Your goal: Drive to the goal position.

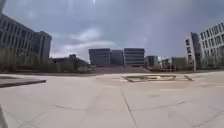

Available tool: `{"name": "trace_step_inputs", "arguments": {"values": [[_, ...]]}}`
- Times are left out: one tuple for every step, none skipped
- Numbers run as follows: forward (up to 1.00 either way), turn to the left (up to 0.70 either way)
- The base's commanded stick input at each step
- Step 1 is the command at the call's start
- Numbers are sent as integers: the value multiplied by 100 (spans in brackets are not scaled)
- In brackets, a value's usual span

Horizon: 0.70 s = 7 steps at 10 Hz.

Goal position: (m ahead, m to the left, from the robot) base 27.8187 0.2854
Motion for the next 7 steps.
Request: {"name": "trace_step_inputs", "arguments": {"values": [[100,0],[100,0],[100,0],[100,0],[100,3],[100,13],[100,27]]}}
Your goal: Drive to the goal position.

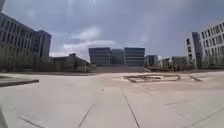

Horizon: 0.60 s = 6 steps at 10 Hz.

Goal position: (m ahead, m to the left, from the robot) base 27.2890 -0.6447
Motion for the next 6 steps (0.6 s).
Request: {"name": "trace_step_inputs", "arguments": {"values": [[100,22],[100,5],[100,0],[100,2],[100,27],[100,39]]}}
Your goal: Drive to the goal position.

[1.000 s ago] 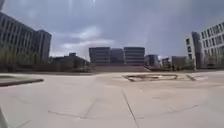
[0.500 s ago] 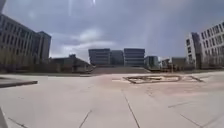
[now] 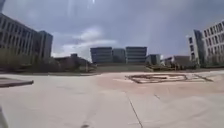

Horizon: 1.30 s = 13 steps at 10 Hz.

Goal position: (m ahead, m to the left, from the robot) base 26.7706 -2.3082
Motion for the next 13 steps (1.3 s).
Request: {"name": "trace_step_inputs", "arguments": {"values": [[100,4],[100,1],[100,0],[100,0],[100,3],[100,40],[100,40],[100,3],[100,2],[100,2],[100,0],[100,0],[100,0]]}}
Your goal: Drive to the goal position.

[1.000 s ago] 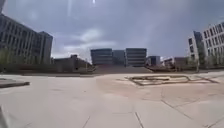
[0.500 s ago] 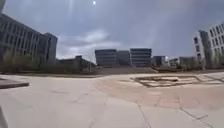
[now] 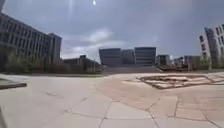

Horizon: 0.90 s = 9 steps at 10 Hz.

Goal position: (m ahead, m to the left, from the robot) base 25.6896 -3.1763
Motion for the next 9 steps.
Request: {"name": "trace_step_inputs", "arguments": {"values": [[100,0],[100,0],[100,0],[100,1],[100,2],[100,1],[100,0],[100,0],[100,0]]}}
